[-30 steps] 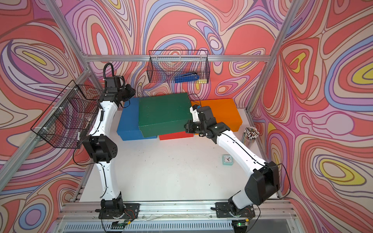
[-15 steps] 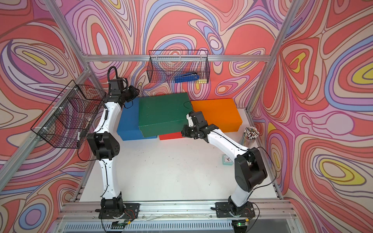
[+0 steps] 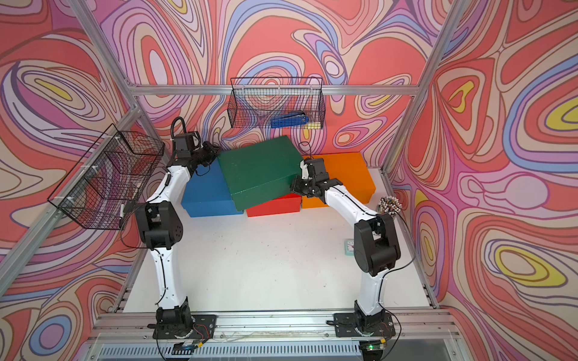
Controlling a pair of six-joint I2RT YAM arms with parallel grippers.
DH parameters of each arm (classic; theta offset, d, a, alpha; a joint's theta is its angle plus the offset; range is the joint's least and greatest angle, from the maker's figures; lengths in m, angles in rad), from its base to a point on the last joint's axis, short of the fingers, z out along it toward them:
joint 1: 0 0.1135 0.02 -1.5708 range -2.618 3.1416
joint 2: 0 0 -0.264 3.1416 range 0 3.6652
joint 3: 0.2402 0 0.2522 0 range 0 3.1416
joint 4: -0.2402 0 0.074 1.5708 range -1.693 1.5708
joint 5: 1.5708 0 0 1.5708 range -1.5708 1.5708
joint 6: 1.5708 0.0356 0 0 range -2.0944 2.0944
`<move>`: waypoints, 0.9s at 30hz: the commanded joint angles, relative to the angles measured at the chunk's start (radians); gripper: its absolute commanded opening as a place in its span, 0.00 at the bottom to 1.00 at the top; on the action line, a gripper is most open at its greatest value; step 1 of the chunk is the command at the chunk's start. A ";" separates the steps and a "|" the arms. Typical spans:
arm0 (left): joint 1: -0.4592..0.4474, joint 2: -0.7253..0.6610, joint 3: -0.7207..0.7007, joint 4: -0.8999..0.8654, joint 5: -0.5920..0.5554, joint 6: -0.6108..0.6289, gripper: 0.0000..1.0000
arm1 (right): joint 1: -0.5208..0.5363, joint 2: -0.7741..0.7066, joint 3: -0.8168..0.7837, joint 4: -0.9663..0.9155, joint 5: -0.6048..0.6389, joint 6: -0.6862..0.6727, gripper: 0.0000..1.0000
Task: Stack the shoeboxes
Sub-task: Adjust the shoebox.
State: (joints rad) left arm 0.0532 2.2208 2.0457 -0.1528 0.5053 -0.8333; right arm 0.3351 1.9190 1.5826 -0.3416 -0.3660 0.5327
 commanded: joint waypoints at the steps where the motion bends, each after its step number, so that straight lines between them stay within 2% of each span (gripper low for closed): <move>1: -0.016 -0.075 -0.114 0.037 0.053 -0.038 0.16 | 0.004 0.052 0.049 0.014 -0.044 -0.002 0.00; 7: -0.031 -0.208 -0.327 0.117 0.053 -0.059 0.15 | -0.016 0.076 0.058 0.039 -0.047 0.014 0.00; 15: -0.072 -0.314 -0.574 0.195 0.084 -0.108 0.15 | -0.021 0.112 0.073 0.081 -0.056 0.023 0.00; 27: -0.142 -0.367 -0.636 0.147 0.095 -0.090 0.14 | -0.068 0.203 0.113 0.182 -0.134 0.076 0.00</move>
State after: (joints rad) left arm -0.0288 1.8565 1.4567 0.1043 0.5503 -0.9386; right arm 0.2535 2.0865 1.6577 -0.2333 -0.4358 0.5949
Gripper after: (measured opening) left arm 0.143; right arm 0.042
